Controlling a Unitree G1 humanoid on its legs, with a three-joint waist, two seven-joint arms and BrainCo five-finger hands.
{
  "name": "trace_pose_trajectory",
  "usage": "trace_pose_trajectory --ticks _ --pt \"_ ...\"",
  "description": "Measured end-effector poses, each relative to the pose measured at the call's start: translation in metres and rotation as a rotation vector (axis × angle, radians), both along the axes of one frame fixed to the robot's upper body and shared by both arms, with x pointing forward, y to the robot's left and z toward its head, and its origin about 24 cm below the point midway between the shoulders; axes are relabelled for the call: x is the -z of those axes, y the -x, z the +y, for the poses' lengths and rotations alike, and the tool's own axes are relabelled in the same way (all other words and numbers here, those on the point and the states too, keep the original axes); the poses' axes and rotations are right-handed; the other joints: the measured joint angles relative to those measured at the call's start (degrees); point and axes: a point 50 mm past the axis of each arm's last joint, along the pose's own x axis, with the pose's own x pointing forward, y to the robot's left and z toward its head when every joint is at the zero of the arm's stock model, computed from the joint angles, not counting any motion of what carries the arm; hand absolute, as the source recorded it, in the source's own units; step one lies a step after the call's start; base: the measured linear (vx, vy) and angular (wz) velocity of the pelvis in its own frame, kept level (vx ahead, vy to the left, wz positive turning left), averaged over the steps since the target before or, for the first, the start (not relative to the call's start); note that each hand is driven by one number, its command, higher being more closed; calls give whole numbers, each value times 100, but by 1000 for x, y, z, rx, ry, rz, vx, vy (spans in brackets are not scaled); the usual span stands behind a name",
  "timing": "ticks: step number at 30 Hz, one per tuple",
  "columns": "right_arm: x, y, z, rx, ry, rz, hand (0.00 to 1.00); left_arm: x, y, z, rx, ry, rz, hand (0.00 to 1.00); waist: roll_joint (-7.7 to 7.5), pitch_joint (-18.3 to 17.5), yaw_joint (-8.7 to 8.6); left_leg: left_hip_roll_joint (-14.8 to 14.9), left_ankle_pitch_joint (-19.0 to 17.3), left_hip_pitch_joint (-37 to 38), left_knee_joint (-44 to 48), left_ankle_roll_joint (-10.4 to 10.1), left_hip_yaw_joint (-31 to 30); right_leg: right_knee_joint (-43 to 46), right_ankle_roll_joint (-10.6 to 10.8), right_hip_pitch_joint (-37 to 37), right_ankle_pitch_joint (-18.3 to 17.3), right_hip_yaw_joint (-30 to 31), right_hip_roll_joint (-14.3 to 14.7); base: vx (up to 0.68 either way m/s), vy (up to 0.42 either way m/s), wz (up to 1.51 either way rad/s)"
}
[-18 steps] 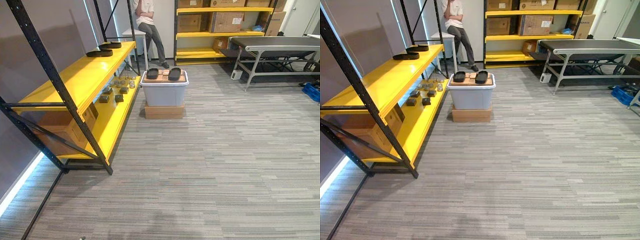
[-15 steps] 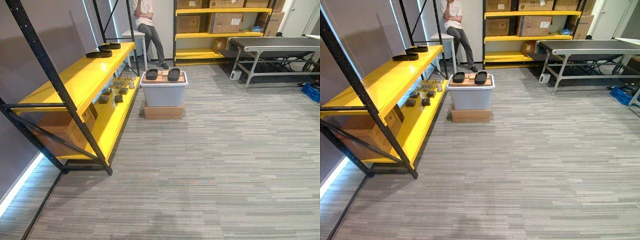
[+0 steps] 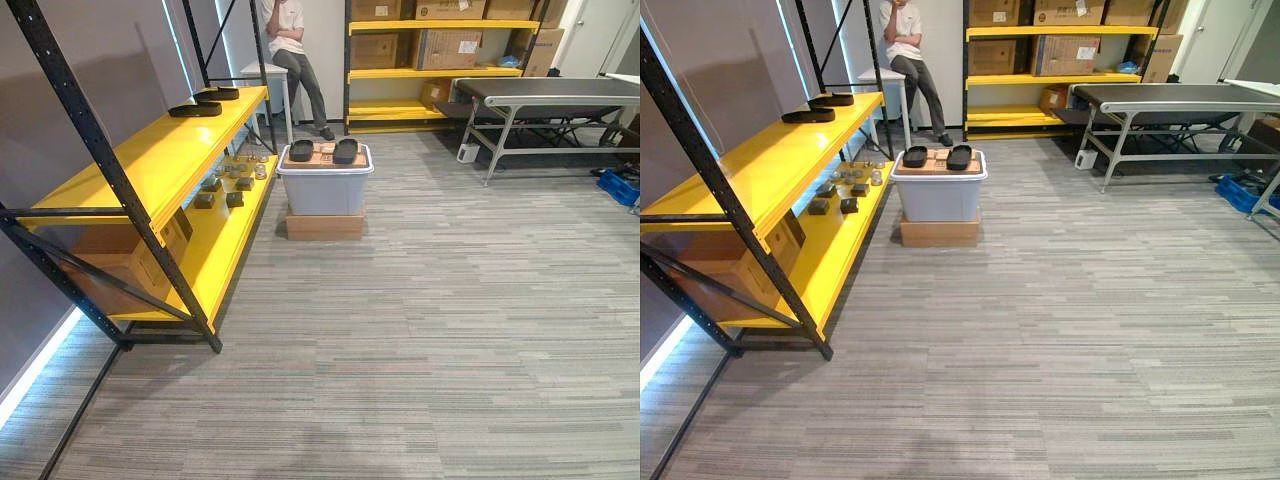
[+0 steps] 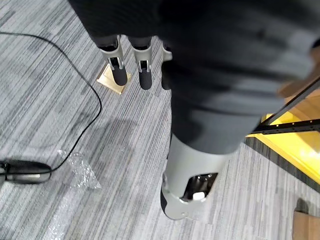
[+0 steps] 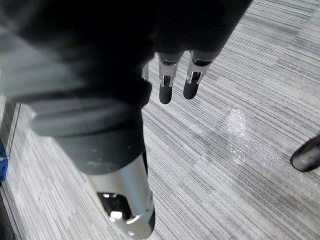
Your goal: Walk over and take plastic housings, then place them on the shelf
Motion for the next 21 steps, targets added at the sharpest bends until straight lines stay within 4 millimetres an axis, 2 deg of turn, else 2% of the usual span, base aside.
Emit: trace_pose_trajectory --ticks 13,21 --pt "6 5 10 -5 -36 32 0 3 -5 -11 115 5 24 0 2 -8 -2 0 7 3 -42 9 -3 -4 2 -9 -2 -5 7 -14 -7 0" --pt "9 2 18 -14 -57 29 0 0 -23 -16 173 1 -7 0 -40 19 4 -1 8 -53 -80 8 37 -6 2 -104 -1 26 13 0 0 -3"
